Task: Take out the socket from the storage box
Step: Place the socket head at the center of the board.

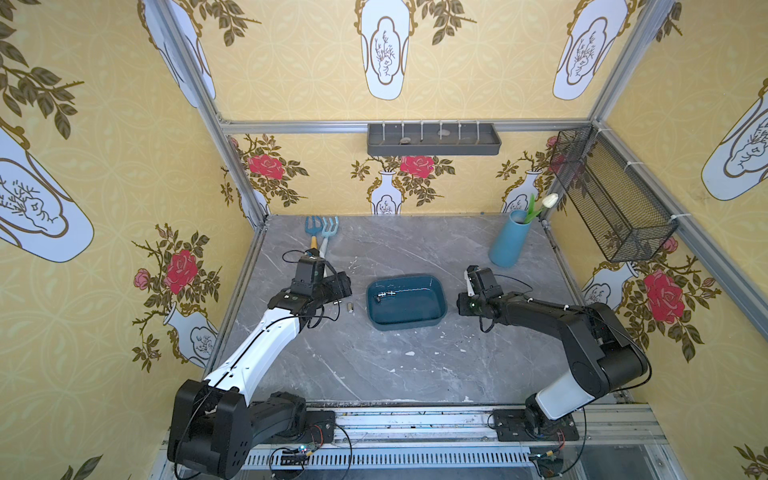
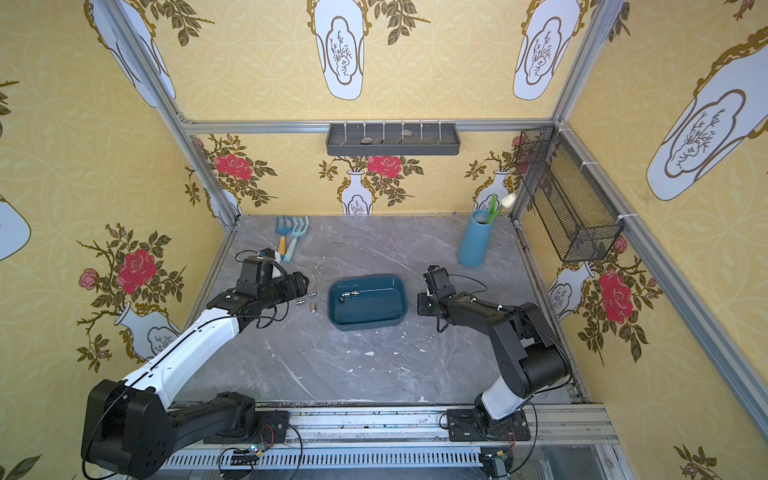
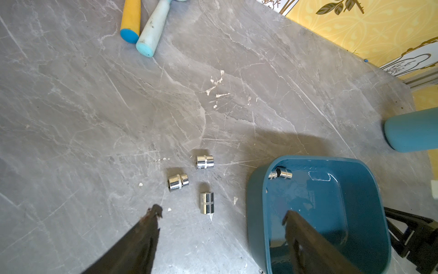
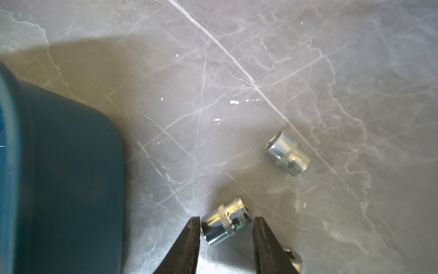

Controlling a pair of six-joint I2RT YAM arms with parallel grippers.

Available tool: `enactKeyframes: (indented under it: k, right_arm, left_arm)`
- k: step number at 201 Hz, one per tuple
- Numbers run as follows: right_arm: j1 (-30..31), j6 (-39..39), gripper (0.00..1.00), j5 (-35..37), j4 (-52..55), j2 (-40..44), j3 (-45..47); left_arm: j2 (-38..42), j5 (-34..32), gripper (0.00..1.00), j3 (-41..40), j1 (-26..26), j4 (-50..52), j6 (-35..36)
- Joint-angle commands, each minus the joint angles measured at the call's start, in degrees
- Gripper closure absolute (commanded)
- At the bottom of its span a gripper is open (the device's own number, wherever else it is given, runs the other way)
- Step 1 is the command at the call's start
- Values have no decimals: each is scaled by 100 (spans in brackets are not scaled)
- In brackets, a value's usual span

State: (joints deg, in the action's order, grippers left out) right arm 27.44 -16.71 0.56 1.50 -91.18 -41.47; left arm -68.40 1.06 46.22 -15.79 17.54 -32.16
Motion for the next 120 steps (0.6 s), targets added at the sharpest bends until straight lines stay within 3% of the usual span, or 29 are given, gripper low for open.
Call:
enactKeyframes:
  k: [1,120]
  right_arm:
    - [7,-60,58,66,-106,-14,-4]
    - [75,110,58,337,255,9,-285]
  left_arm:
    - [12,17,13,-42,5,-102,-9]
    - [59,11,13,-78,6,-115,-14]
